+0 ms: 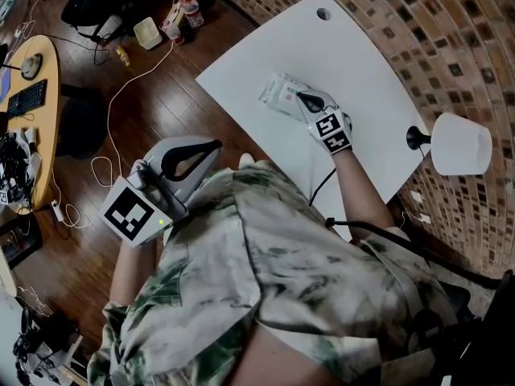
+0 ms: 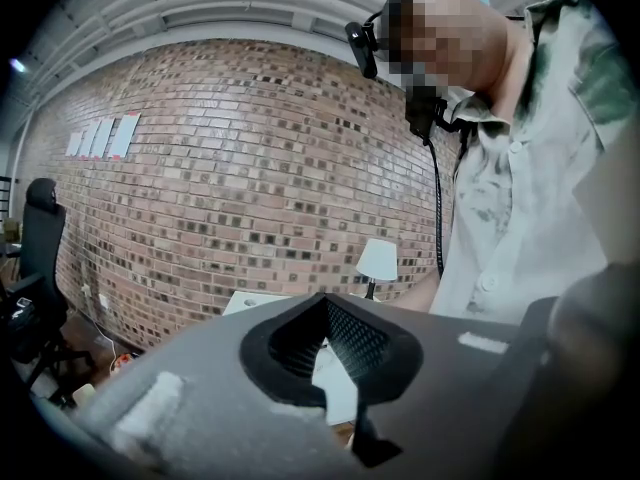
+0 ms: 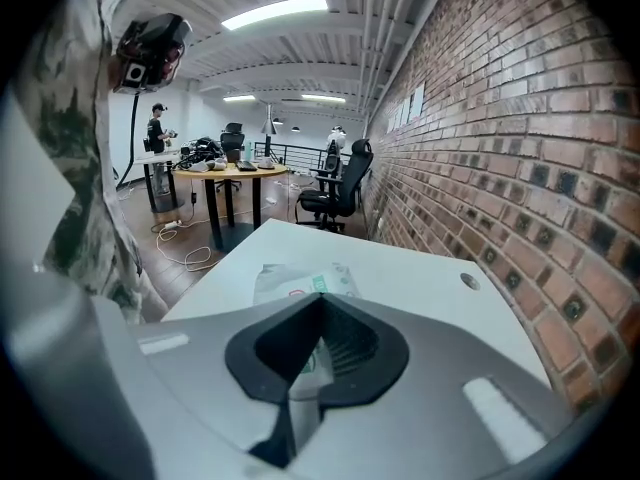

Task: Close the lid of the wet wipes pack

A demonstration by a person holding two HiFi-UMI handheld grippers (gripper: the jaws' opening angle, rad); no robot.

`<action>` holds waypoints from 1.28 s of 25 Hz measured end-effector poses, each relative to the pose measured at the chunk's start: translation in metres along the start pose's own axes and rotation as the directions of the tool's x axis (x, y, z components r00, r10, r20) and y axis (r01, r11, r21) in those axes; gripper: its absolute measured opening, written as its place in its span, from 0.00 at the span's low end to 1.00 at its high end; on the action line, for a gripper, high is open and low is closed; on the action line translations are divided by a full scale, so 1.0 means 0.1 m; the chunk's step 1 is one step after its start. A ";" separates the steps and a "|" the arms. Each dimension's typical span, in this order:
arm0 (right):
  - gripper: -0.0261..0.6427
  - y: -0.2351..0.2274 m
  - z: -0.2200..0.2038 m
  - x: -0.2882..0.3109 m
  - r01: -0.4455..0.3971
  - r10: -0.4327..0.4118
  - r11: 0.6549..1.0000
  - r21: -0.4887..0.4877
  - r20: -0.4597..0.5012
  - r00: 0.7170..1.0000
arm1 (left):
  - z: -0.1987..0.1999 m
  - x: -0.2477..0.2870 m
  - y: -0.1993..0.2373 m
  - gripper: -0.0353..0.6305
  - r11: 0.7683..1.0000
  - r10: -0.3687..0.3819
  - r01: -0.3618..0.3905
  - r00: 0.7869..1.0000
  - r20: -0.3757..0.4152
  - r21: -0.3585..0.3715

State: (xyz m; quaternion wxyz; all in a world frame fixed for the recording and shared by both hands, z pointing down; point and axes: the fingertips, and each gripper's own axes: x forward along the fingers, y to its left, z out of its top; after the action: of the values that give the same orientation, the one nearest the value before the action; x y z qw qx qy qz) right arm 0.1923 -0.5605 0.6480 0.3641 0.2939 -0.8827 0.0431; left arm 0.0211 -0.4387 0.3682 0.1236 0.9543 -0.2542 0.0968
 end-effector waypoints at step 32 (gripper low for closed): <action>0.05 0.17 0.25 -0.29 0.116 -0.115 0.993 0.030 -0.016 0.993 | 0.00 -0.42 -0.09 0.05 0.998 -0.053 0.052 0.998 0.032 0.034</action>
State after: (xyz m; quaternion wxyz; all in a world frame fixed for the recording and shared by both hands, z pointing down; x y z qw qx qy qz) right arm 0.1839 -0.5394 0.6128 0.3676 0.3498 -0.8609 0.0378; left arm -0.0102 -0.4122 0.3563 0.1062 0.9640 -0.2295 0.0819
